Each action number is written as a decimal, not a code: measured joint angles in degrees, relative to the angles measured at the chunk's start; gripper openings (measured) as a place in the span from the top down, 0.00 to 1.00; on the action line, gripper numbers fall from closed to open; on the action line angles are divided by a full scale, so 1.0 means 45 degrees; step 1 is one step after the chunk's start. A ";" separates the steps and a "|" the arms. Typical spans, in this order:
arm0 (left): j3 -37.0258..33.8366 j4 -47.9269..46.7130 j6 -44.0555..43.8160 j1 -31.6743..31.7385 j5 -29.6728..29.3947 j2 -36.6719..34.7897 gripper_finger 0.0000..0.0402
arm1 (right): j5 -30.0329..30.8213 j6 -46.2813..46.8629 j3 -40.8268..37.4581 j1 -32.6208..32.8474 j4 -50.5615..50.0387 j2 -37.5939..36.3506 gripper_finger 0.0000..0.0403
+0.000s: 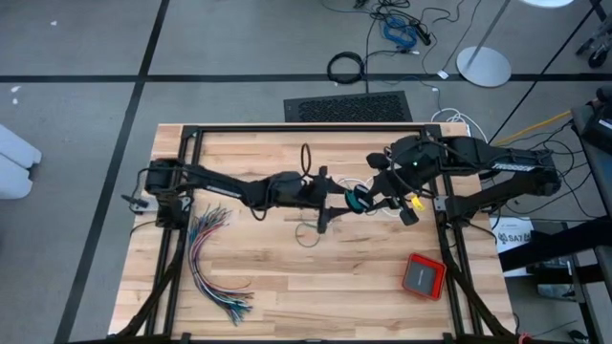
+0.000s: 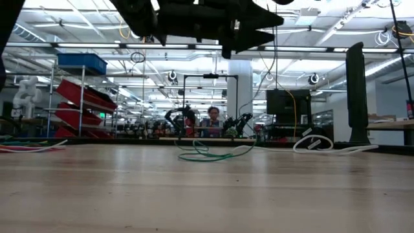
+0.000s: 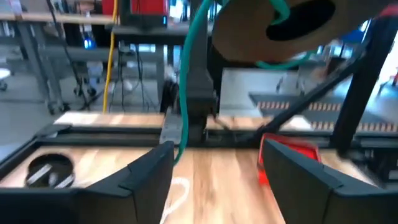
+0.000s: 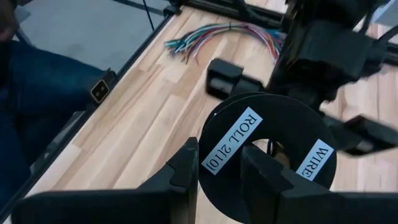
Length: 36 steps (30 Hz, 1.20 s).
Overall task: Coil cords
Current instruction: Uncoil the green wire from the spool
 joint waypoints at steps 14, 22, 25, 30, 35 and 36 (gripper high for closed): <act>0.0391 0.1538 0.0102 -0.0002 -0.1281 0.0731 0.39 | -0.0022 0.0051 0.0000 0.0000 0.0152 0.0010 0.81; 0.0617 0.0529 0.0564 -0.0003 -0.1583 0.0657 0.72 | -0.0018 0.0105 0.0000 0.0088 -0.0164 0.0010 0.81; 0.0617 -0.0156 0.0828 -0.0007 -0.1533 0.0476 0.88 | 0.0021 0.0196 0.0000 0.0233 -0.0536 0.0010 0.81; 0.0617 -0.1435 0.1501 0.0007 -0.1559 -0.0316 0.98 | 0.0127 0.0421 -0.0005 0.0471 -0.1038 0.0015 0.81; 0.0618 -0.3240 0.2697 -0.0018 -0.2851 -0.1745 0.99 | 0.0312 0.0849 -0.0005 0.0685 -0.2107 0.0086 0.81; 0.0622 -0.3332 0.2879 -0.0049 -0.2943 -0.1994 0.99 | 0.0489 0.1002 -0.0005 0.0717 -0.2377 0.0138 0.81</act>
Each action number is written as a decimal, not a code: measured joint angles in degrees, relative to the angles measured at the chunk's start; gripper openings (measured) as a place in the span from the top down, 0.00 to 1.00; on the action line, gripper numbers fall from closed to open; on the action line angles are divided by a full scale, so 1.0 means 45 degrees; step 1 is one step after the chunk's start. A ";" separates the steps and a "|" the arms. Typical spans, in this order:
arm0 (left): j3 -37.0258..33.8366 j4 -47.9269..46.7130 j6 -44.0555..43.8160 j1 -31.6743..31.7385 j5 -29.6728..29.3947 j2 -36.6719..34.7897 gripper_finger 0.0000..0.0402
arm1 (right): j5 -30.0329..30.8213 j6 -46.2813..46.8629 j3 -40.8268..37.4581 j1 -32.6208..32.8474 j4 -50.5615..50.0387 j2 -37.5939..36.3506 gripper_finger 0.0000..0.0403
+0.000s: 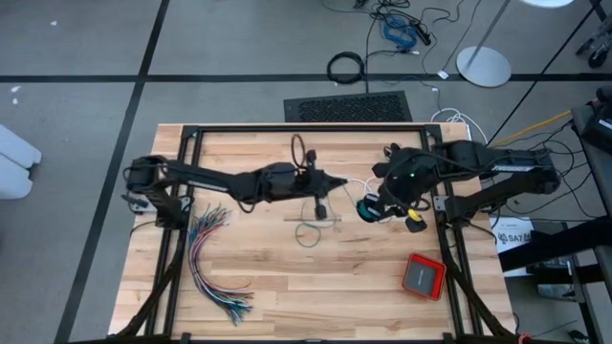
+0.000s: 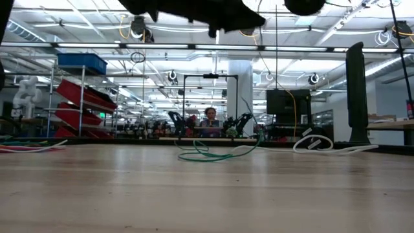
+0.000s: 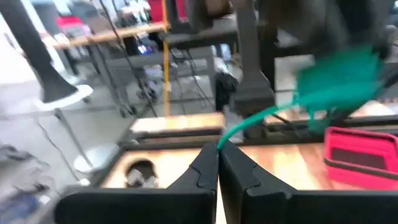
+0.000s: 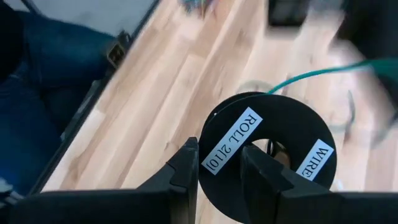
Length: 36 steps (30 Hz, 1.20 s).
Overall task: Coil cords
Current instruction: Uncoil the green wire from the spool
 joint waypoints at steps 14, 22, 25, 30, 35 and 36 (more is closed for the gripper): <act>0.0010 -0.1964 0.0295 -0.1125 0.1034 -0.0203 0.99 | 0.4829 -0.0385 -0.0010 -0.0362 0.2455 0.0129 0.81; 0.0003 -0.2317 -0.0198 -0.0530 0.0157 0.0800 0.99 | 0.0812 -0.1228 -0.0010 -0.0249 0.4354 0.0129 0.81; 0.0000 -0.2624 -0.0370 -0.0064 -0.0120 0.0796 0.96 | -0.0738 -0.1207 -0.0010 -0.0083 0.4024 0.0160 0.81; 0.0000 -0.2815 -0.0376 0.0657 -0.0319 0.0796 0.83 | -0.1223 -0.0799 -0.0005 0.0444 0.2518 0.0205 0.81; 0.0000 -0.2488 -0.0389 0.0992 -0.0450 0.0796 0.62 | 0.0853 -0.0040 -0.0006 0.0673 0.0349 0.0333 0.81; 0.0000 -0.2424 -0.0389 0.1022 -0.0606 0.0796 0.57 | 0.1351 0.0016 -0.0010 0.0672 -0.0008 0.0340 0.81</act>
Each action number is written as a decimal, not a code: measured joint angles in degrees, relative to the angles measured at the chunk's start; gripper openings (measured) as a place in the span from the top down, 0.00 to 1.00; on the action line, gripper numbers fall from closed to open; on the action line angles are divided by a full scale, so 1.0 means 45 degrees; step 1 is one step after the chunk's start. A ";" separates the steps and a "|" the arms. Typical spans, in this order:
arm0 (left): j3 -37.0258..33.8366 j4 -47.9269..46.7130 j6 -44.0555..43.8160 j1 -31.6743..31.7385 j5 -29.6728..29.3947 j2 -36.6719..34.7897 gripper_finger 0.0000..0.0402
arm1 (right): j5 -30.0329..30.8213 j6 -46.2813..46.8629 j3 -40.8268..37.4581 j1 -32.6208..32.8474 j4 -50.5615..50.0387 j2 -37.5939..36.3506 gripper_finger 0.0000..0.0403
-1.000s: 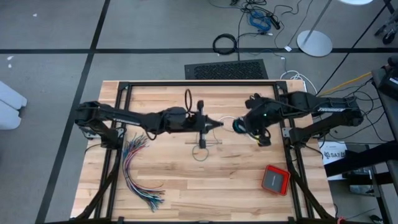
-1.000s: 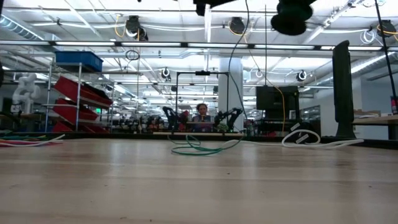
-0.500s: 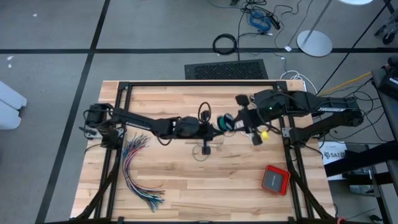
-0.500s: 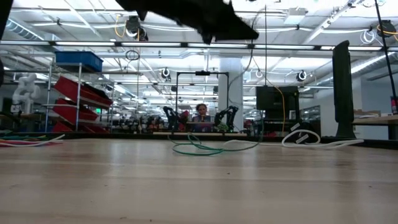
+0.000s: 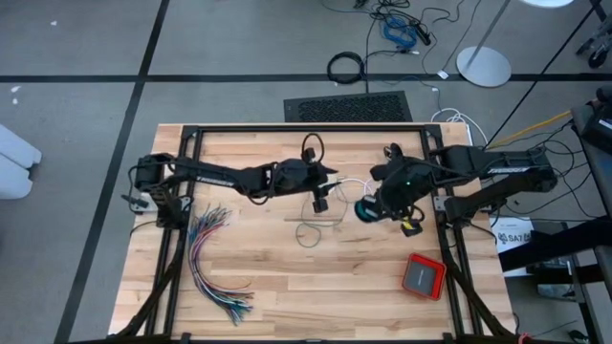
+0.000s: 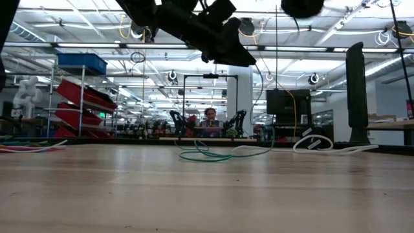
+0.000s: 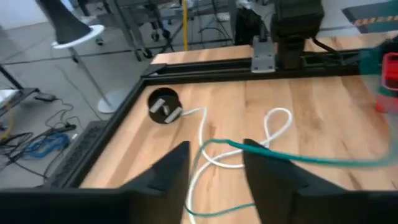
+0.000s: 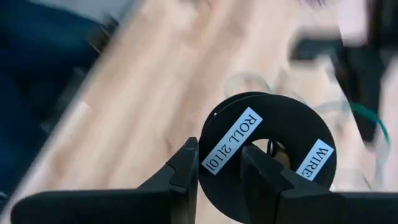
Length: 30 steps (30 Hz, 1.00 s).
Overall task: Coil cords
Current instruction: Uncoil the green wire from the spool
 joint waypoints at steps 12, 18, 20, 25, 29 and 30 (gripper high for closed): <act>0.0000 -0.0433 -0.0405 0.0108 -0.0103 -0.0039 0.29 | 0.0819 -0.0751 0.0005 -0.0010 0.0395 -0.0031 0.81; -0.0005 -0.2546 -0.0292 0.0300 -0.1979 -0.0612 0.29 | 0.1193 -0.0823 0.0005 -0.0029 0.0367 -0.0041 0.81; -0.0005 -0.2769 -0.0301 0.0336 -0.1950 -0.0849 0.29 | 0.1189 -0.0870 0.0005 -0.0029 0.0371 -0.0041 0.81; 0.0068 -0.3406 -0.0391 0.0307 -0.0288 -0.1292 0.29 | 0.1159 -0.0953 0.0005 -0.0104 0.0432 -0.0051 0.81; 0.0091 -0.1031 -0.0962 0.0198 0.3268 -0.1125 0.29 | 0.0781 -0.1297 0.0005 -0.0117 0.1260 -0.0051 0.81; 0.0097 -0.0314 -0.0997 0.0075 0.3615 -0.1009 0.29 | 0.0508 -0.1381 0.0005 -0.0114 0.1540 -0.0051 0.81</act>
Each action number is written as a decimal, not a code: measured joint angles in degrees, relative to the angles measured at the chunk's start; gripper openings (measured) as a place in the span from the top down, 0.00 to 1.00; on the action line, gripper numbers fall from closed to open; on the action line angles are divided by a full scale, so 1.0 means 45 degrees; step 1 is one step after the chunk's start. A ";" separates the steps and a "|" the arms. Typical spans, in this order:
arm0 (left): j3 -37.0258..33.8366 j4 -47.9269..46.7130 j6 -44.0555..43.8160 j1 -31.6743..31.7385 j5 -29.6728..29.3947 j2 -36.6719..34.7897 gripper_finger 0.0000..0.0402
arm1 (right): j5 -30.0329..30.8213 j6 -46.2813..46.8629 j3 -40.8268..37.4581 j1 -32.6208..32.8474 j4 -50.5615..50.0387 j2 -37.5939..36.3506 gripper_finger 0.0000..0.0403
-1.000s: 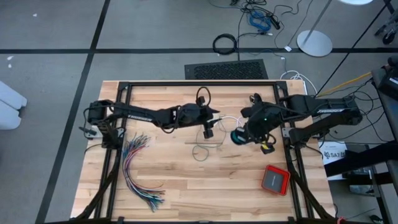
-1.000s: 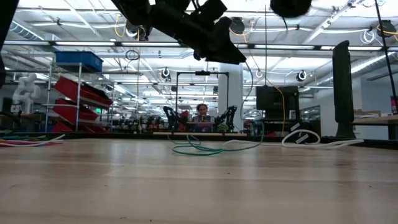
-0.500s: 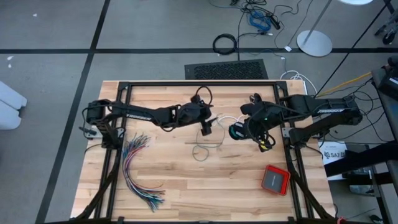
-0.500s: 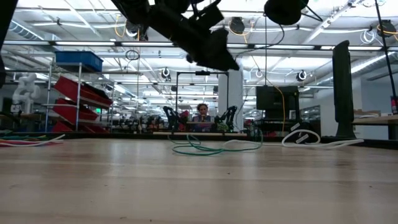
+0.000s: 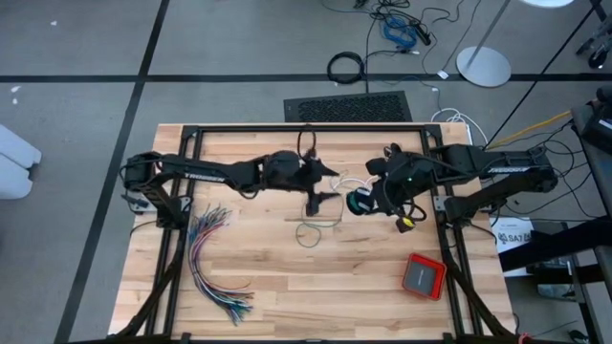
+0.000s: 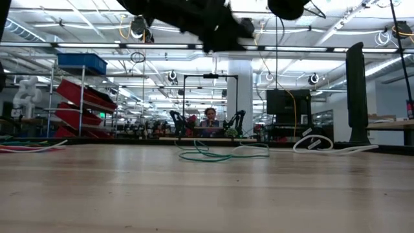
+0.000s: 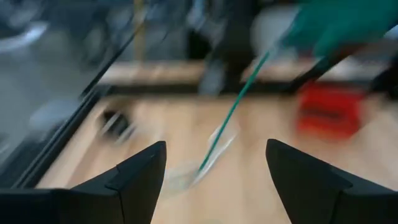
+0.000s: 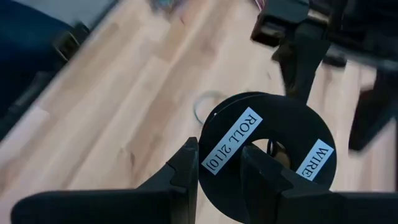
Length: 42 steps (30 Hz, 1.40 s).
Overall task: Coil cords
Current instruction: Uncoil the green wire from the spool
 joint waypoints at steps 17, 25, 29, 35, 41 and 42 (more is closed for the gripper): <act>0.1291 0.2512 -0.0664 -0.0457 0.0341 0.2258 0.53 | -0.0762 0.0093 0.0005 0.0003 0.0894 0.0000 0.81; 0.1277 0.1438 -0.0112 -0.0375 0.0355 0.1717 0.75 | -0.0757 0.0179 0.0005 0.0012 0.0554 0.0000 0.81; 0.1277 0.0314 0.0624 -0.0394 -0.0009 0.1169 0.80 | -0.0757 0.0165 0.0005 0.0012 0.0545 0.0000 0.81; 0.1273 -0.0018 0.1333 -0.0376 -0.0842 0.0238 0.98 | -0.0752 0.0136 0.0005 0.0012 0.0412 0.0076 0.81; 0.1277 -0.0182 0.2010 -0.0696 -0.1457 -0.0811 0.99 | -0.0556 0.0377 0.0005 0.0012 -0.0151 0.0572 0.81; 0.1277 -0.0475 0.2037 -0.0809 -0.1574 -0.0959 0.99 | -0.0400 0.0423 0.0005 0.0012 -0.0267 0.0636 0.81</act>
